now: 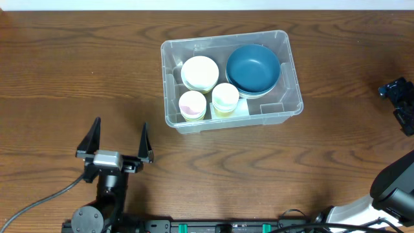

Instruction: Pack container

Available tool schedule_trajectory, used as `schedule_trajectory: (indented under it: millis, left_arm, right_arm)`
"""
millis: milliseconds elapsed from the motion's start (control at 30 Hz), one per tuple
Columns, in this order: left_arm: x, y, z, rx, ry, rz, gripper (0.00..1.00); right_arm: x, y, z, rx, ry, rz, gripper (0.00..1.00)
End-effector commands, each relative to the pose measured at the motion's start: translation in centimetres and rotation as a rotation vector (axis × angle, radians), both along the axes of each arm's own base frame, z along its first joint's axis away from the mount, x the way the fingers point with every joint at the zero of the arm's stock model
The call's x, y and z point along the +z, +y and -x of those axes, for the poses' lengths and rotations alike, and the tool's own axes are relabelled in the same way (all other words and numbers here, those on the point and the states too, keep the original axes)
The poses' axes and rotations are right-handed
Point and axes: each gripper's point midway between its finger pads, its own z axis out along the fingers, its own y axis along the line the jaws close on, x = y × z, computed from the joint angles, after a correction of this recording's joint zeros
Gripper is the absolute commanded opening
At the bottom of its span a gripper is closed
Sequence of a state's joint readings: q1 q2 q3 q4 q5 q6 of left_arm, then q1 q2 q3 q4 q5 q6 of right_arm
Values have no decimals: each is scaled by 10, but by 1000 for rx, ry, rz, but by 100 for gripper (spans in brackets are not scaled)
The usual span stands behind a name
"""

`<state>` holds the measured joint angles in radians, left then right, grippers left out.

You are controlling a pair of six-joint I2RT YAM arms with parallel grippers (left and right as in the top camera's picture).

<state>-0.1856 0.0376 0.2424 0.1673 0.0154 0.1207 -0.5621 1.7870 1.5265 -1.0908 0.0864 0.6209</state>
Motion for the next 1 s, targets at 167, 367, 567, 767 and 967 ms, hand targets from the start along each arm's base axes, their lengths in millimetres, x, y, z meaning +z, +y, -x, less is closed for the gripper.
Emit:
schedule_trajectory:
  millis: [167, 367, 567, 767, 967]
  left_arm:
    - [-20, 5, -5, 31, 1, -25, 98]
    - [-45, 8, -14, 52, 53, -34, 98]
    - [-76, 11, -22, 51, 114, -54, 98]
    - [-110, 10, -28, 34, 211, -69, 98]
    - [-132, 10, -28, 34, 298, -86, 98]
  right_arm:
    - [-1, -2, 2, -18, 7, 5, 99]
    - [-1, -2, 2, -18, 7, 5, 99]
    - [-1, -2, 2, -18, 7, 5, 99]
    - [-1, -2, 2, -18, 7, 5, 99]
    - [-1, -2, 2, -18, 7, 5, 99]
